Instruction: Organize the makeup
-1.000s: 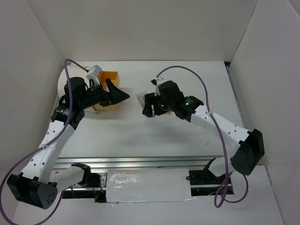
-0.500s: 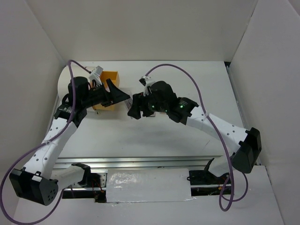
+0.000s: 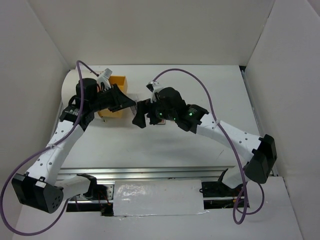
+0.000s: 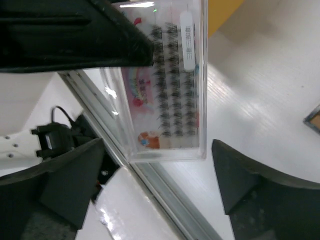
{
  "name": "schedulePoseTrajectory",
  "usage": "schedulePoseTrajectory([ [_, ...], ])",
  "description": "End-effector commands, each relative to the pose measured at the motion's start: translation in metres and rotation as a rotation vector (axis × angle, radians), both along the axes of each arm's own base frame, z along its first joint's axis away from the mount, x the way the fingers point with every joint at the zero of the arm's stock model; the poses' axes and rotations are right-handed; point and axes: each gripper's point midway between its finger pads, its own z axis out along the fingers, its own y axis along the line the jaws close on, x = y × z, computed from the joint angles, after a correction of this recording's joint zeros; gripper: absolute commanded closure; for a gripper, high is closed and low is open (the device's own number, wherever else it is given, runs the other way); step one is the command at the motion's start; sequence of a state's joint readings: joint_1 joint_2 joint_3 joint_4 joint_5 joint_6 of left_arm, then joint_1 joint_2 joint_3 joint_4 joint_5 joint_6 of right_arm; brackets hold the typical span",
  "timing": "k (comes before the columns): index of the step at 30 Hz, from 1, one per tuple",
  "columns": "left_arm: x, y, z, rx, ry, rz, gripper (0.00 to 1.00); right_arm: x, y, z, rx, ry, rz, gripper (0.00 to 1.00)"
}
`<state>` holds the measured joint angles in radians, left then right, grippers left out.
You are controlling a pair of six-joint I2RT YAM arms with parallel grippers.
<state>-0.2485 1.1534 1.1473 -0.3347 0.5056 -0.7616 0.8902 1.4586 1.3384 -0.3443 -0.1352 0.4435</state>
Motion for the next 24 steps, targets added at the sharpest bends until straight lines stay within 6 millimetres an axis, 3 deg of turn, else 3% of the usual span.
schedulePoseTrajectory([
  [1, 0.017, 0.016, 0.023, 0.084, -0.082, 0.070, 0.89, -0.002, -0.004, 0.050, 0.133, -0.091, -0.026, 0.00],
  [5, 0.035, 0.044, 0.032, 0.236, -0.110, 0.151, 0.86, 0.002, -0.035, 0.052, 0.107, -0.109, -0.143, 0.00],
  [9, 0.062, 0.102, 0.033, 0.405, -0.091, 0.324, 0.81, 0.001, -0.078, 0.057, 0.101, -0.148, -0.248, 0.00],
  [12, 0.089, 0.124, 0.045, 0.544, -0.108, 0.365, 0.77, -0.004, -0.097, 0.057, 0.098, -0.164, -0.268, 0.00],
  [17, 0.117, 0.134, 0.034, 0.708, -0.058, 0.298, 0.78, -0.010, -0.113, 0.048, 0.060, -0.164, -0.277, 0.00],
  [18, 0.128, 0.137, 0.029, 0.733, -0.045, 0.303, 0.76, -0.011, -0.117, 0.047, 0.053, -0.163, -0.282, 0.00],
  [24, 0.151, 0.140, -0.006, 0.779, 0.012, 0.293, 0.71, -0.012, -0.126, 0.040, 0.043, -0.168, -0.288, 0.00],
])
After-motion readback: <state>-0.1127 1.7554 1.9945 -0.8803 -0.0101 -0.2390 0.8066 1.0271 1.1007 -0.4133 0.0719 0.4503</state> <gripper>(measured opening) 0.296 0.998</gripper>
